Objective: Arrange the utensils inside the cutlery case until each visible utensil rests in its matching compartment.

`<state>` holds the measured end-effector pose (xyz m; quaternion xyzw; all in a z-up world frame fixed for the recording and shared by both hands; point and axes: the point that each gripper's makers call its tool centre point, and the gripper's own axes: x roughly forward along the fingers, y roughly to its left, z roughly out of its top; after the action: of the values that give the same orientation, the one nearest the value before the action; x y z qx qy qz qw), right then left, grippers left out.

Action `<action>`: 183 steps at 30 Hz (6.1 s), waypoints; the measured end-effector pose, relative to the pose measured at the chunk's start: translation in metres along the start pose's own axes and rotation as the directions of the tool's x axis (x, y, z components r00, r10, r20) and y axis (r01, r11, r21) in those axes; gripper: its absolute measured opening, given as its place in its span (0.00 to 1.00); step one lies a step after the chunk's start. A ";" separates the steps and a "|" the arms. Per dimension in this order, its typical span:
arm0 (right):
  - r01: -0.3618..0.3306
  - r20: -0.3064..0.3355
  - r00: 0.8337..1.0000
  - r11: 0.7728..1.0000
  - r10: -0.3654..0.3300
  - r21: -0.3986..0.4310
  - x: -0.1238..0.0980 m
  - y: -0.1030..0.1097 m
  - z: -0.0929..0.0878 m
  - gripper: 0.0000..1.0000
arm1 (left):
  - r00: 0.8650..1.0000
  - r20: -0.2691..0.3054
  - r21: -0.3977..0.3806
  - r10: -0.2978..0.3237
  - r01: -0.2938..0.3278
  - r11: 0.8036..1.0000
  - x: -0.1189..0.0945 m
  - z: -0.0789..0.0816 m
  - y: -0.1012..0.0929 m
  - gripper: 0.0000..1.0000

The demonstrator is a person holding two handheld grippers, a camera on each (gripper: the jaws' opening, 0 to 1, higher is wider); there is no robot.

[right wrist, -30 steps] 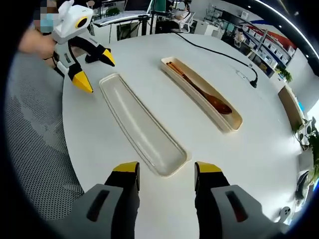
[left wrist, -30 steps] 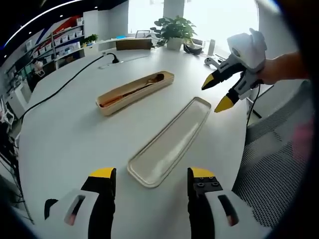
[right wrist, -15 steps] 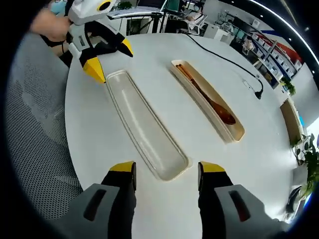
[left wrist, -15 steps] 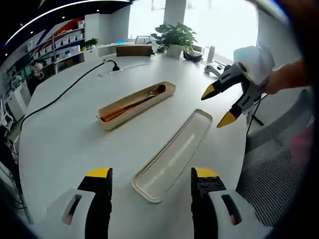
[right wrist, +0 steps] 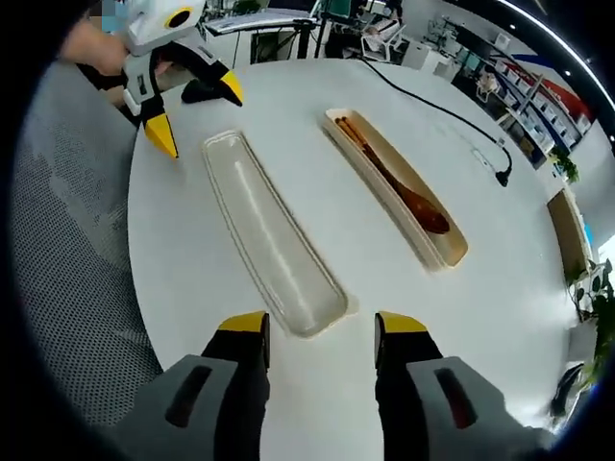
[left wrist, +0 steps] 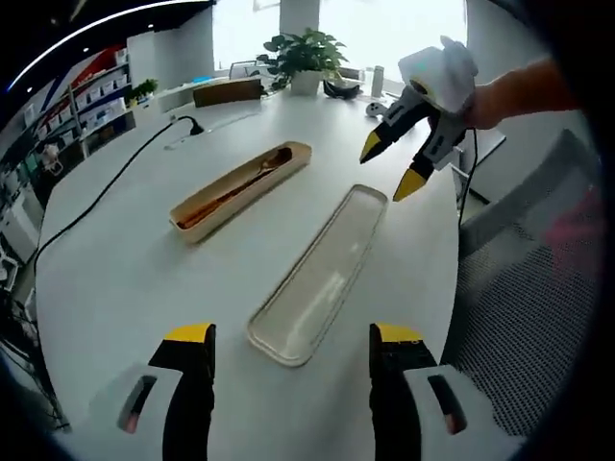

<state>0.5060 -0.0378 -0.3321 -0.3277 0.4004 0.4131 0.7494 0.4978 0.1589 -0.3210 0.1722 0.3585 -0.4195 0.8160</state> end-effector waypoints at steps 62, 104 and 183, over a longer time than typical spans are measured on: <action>-0.073 -0.015 0.997 0.997 0.073 0.009 0.021 0.011 0.003 0.44 | 0.995 -0.091 0.121 -0.047 0.058 0.991 0.030 -0.010 -0.020 0.77; -0.258 -0.141 0.963 0.940 0.231 -0.223 0.037 0.026 0.021 0.45 | 0.982 -0.158 0.251 -0.102 0.140 0.958 0.035 -0.012 -0.002 0.61; -0.319 -0.062 0.947 0.947 0.316 -0.034 0.019 0.080 0.018 0.23 | 0.968 -0.176 0.186 -0.178 0.210 0.960 0.023 -0.027 -0.027 0.28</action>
<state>0.4478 0.0196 -0.3527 -0.2866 0.4597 0.5277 0.6543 0.4726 0.1457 -0.3559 0.2510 0.3925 -0.5171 0.7181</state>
